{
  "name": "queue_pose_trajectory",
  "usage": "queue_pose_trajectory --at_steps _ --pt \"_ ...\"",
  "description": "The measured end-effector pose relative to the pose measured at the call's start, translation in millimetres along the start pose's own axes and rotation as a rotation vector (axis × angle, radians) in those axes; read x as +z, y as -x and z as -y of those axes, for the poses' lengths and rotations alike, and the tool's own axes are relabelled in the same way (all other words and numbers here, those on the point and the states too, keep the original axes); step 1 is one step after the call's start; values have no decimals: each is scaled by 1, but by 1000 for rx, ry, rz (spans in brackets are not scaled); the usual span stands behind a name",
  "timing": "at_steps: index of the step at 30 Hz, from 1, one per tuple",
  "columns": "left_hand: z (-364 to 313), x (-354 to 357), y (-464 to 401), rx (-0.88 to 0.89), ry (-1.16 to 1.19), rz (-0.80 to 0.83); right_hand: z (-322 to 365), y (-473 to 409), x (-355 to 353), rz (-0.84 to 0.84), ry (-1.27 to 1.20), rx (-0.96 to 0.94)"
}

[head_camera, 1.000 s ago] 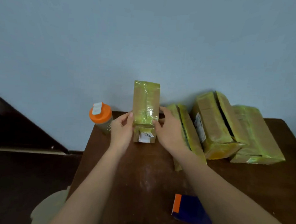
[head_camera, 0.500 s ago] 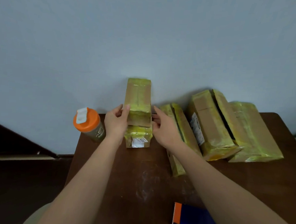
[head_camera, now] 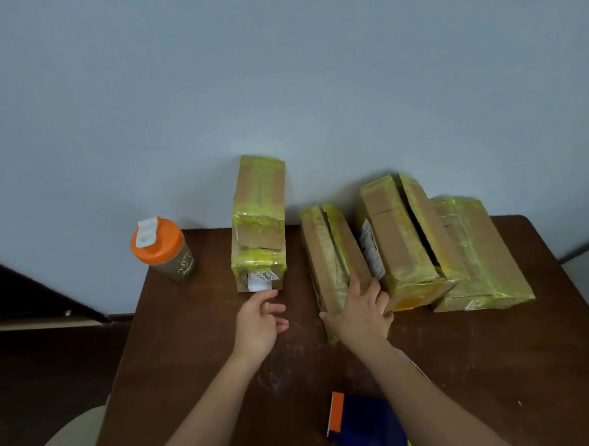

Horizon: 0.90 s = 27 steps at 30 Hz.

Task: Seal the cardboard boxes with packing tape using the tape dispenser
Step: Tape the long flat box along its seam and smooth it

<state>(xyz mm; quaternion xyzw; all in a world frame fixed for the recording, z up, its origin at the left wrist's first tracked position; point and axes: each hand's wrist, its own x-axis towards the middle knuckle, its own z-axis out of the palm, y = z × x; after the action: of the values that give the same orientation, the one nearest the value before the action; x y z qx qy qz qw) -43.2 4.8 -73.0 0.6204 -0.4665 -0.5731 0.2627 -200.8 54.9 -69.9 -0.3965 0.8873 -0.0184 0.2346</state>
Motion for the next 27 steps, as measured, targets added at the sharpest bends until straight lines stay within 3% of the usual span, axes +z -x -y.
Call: queue_pose_trajectory --at_steps 6,16,22,27 --pt "-2 -13 12 -95 -32 56 -3 5 -9 49 -73 -2" --pt "1 1 53 30 -229 34 -19 38 -46 -29 -254 -15" --pt "-4 11 93 54 48 -11 -42 69 -67 -143 -343 -116" --pt "3 2 121 158 79 -220 -49 94 -73 -268 -378 -232"
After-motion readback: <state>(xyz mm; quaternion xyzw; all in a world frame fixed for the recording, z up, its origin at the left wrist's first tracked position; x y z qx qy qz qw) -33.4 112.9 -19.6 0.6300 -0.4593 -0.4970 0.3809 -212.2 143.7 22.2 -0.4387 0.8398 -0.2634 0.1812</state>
